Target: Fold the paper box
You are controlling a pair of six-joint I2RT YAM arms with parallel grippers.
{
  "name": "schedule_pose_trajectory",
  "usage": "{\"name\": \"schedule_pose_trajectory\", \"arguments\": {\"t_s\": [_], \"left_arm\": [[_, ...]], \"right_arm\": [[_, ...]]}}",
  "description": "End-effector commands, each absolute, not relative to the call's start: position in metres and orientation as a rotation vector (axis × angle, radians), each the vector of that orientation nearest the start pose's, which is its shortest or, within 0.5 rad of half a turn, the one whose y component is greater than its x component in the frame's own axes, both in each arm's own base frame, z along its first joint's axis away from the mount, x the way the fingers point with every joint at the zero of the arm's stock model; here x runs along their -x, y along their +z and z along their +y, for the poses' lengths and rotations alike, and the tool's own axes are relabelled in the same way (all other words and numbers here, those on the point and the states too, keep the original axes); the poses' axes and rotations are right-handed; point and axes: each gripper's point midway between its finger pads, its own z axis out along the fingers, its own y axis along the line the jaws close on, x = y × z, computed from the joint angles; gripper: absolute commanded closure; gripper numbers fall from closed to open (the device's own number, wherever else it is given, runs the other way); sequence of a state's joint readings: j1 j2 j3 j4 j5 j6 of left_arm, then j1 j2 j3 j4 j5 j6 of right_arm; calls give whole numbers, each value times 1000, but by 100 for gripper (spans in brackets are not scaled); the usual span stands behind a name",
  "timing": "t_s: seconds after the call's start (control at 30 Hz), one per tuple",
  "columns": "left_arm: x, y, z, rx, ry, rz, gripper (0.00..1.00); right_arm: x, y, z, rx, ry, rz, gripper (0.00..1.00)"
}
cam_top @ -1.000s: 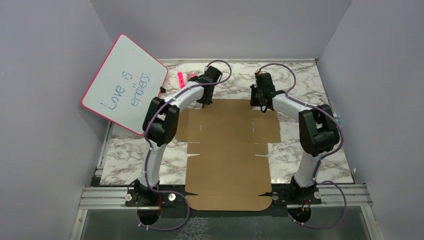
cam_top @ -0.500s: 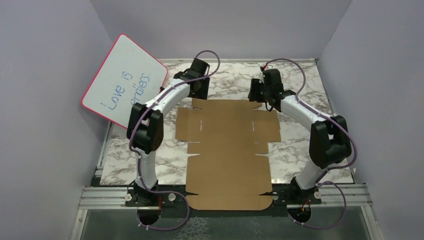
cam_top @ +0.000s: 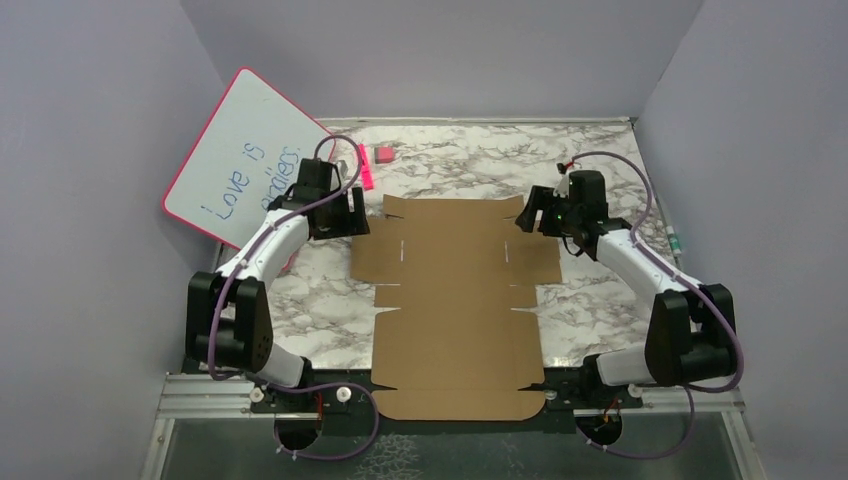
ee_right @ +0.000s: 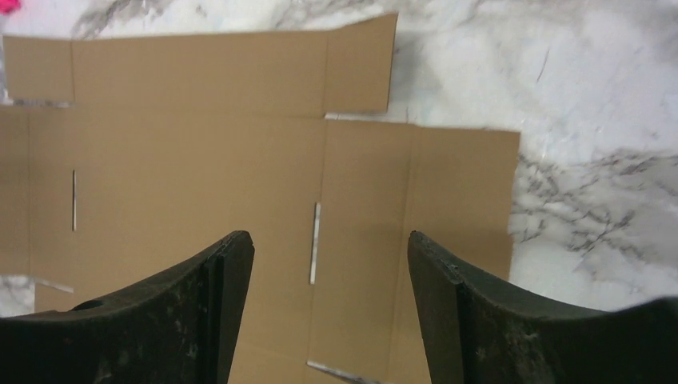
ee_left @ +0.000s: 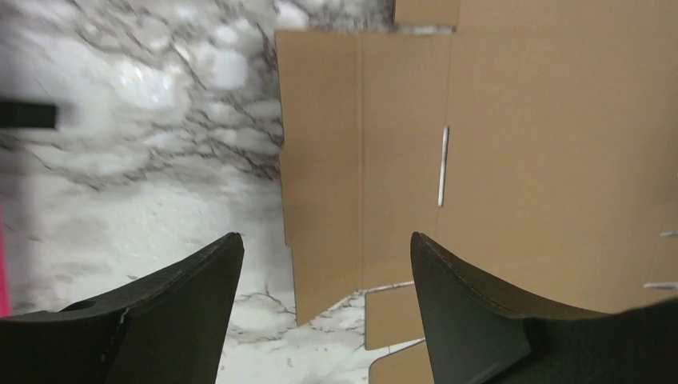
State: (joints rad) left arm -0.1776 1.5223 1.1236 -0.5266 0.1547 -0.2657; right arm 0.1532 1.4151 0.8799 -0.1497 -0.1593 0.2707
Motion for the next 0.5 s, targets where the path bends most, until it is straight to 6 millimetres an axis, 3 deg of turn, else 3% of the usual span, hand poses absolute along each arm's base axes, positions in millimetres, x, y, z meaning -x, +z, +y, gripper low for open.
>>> {"name": "schedule_pose_trajectory", "arguments": {"t_s": [0.0,0.13,0.3,0.47], "left_arm": [[-318,107,-118,67,-567,2497,21],[-294,94,-114,138,-582,2511,20],[-267,90,-123,210,-699,2499,20],[-248,82,-130,247,-772,2509,17]], "right_arm": [[-344,110,114,-24,555,2282,22],[-322,92,107,-55,524,2328,20],[-294,77,112,-108,598,2401,19],[-274,54,106,-208,569,2488,19]]}}
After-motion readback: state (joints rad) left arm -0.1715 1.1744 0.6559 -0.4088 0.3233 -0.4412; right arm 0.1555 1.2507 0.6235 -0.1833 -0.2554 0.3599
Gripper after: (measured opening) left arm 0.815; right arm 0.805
